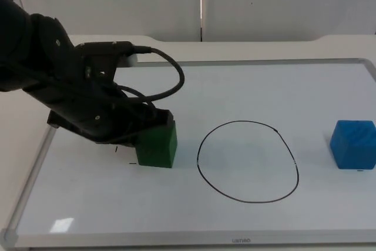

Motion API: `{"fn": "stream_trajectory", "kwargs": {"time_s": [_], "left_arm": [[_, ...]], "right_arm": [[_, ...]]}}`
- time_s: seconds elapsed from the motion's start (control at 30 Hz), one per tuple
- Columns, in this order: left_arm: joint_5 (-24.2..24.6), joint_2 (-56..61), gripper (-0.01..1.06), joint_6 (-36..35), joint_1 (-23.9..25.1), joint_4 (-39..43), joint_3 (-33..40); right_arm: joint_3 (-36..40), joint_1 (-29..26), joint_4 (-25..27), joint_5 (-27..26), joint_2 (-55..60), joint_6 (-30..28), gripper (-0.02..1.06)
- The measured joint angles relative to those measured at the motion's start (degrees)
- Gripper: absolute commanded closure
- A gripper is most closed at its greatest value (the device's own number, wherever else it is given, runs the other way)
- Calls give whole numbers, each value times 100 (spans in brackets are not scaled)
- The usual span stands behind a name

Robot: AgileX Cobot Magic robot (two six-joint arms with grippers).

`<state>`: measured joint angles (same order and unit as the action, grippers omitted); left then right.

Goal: Push the two cubes into the marked area.

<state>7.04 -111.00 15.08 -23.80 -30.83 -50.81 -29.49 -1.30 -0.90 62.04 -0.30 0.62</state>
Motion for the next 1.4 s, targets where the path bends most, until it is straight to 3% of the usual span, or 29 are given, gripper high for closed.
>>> {"fn": "stream_trajectory", "kwargs": {"time_s": [0.4, 1.4], "left_arm": [[-13, -103, 105, 0, -12, -139, -10], [4, -184, 105, 2, -735, -514, -245]], "right_arm": [[0, 0, 14, 0, 0, 0, 0], [0, 0, 27, 0, 0, 0, 0]]}}
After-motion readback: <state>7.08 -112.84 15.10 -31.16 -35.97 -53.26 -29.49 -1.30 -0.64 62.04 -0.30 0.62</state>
